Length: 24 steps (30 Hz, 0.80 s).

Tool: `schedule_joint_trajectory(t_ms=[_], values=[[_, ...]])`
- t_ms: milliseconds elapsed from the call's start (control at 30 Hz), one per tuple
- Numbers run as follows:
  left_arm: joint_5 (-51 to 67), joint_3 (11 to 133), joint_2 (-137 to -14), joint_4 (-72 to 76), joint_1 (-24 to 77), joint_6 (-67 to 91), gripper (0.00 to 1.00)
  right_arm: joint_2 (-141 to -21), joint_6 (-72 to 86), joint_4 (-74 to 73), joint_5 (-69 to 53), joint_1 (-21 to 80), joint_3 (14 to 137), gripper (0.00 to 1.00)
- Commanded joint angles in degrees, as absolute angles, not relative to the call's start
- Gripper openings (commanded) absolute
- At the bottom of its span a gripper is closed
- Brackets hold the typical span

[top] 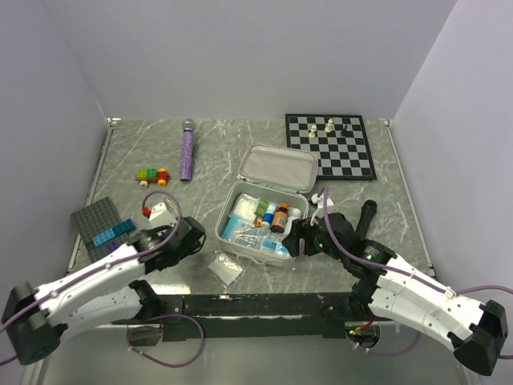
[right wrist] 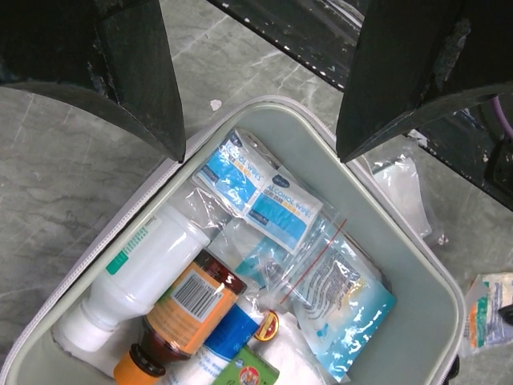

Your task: Organize the medicine kit

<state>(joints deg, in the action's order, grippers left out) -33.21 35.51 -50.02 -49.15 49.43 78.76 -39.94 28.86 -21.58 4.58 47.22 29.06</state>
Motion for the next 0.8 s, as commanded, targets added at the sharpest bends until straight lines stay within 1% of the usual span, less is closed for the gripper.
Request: schedule_joint_trajectory(t_ms=[0,100,200,333,533,633,767], values=[[-30.86,33.84,-57.20,-45.02,40.99,77.81,0.57,-38.94,28.74,-19.42,3.69,47.11,28.57,0.82],[-28.48,33.92,-60.46,-40.96,35.08,71.65,0.57,-37.80,28.65,-19.95,3.87,47.20,28.21,0.82],[-31.02,36.56,-64.06,-40.52,33.32,66.99,0.57,-36.92,28.56,-20.74,4.48,47.11,27.77,0.82],[-28.75,37.35,-69.25,-38.85,29.54,62.15,0.57,-36.47,28.39,-21.00,4.83,47.20,27.42,0.82],[-24.00,36.56,-73.47,-36.30,29.09,58.80,0.56,-36.74,28.21,-21.09,5.27,47.11,27.33,0.82],[-21.28,36.12,-74.97,-35.34,29.09,57.40,0.53,-36.74,28.13,-21.27,5.54,47.20,27.25,0.82],[-18.29,35.60,-76.64,-35.16,29.18,57.48,0.42,-36.74,28.21,-21.71,6.06,47.20,27.42,0.82]])
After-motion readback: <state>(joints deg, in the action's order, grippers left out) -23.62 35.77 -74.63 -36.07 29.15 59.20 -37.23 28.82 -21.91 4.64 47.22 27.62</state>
